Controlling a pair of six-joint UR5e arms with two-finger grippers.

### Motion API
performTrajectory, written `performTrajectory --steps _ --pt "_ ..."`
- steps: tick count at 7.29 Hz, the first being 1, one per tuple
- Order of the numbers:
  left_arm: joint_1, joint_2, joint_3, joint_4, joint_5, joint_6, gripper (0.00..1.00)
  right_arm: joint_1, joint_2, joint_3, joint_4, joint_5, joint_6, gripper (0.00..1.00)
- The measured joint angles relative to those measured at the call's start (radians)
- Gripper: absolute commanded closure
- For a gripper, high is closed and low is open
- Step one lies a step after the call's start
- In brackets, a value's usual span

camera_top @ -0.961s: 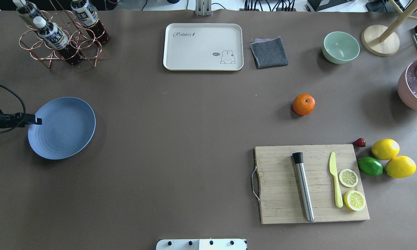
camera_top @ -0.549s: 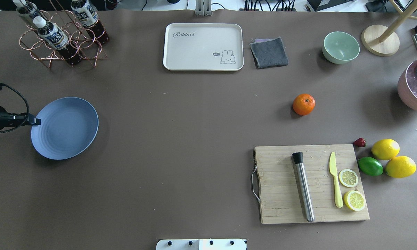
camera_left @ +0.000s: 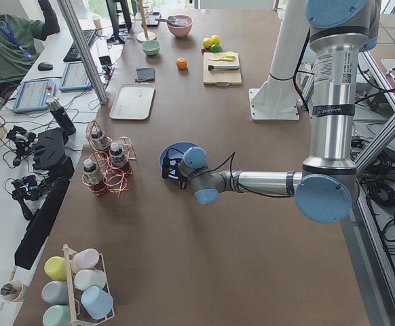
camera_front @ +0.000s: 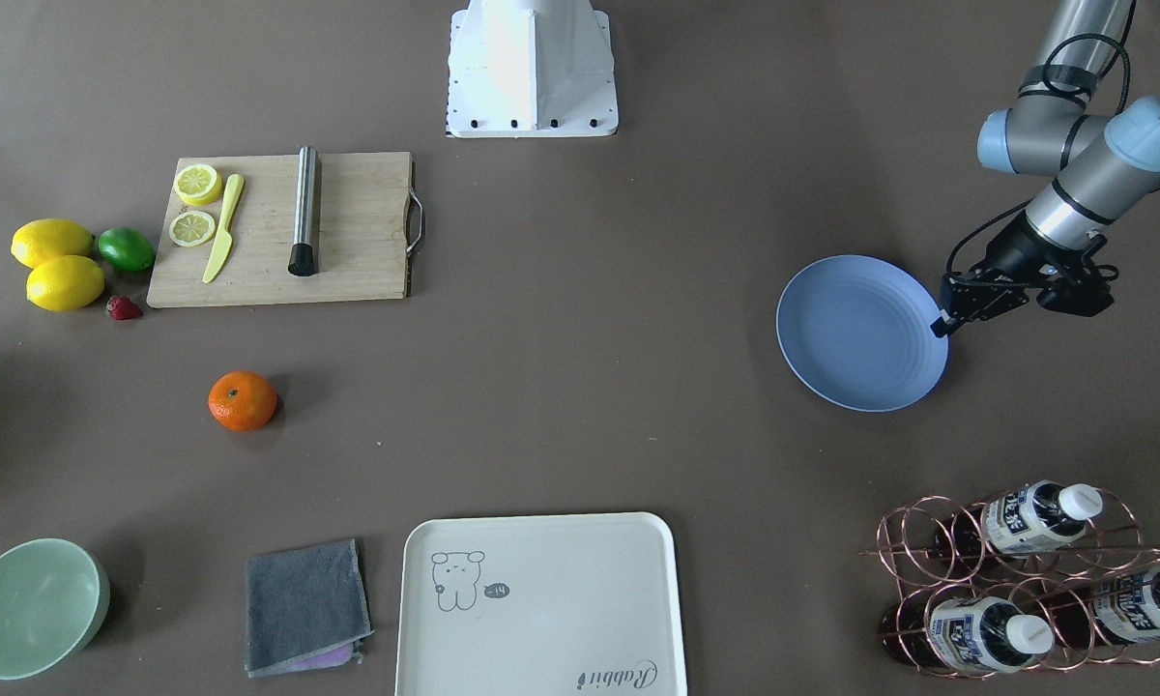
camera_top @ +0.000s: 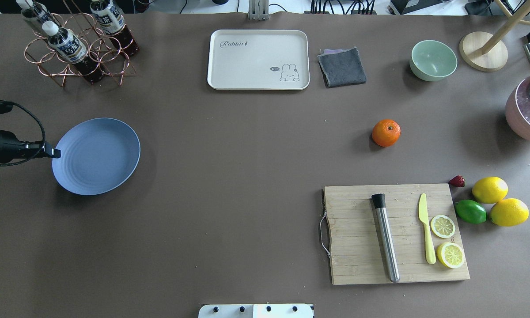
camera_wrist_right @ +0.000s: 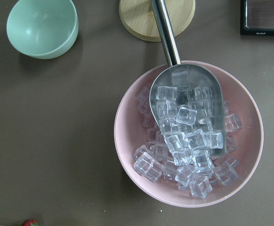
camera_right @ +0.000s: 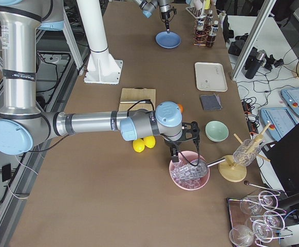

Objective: Pick orange to plate
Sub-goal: 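Push the blue plate with the left gripper toward the table center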

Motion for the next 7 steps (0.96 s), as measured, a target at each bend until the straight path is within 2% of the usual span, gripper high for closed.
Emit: performTrajectory --steps 2,3,5,7 --pt "-0.074 -0.060 -0.062 0.132 -0.075 -0.002 1.00 -0.008 0.015 0.004 0.001 0.004 0.036 0.00" --pt "-0.080 -0.084 -0.112 0.205 -0.061 -0.028 1.00 -0.028 0.035 0.011 0.001 0.002 0.094 0.00" --pt "0.000 -0.119 -0.190 0.271 0.057 -0.147 1.00 -0.127 0.104 0.027 0.002 -0.020 0.273 0.00" --pt "0.155 -0.158 -0.291 0.382 0.228 -0.264 1.00 -0.268 0.186 0.046 0.003 -0.096 0.469 0.00"
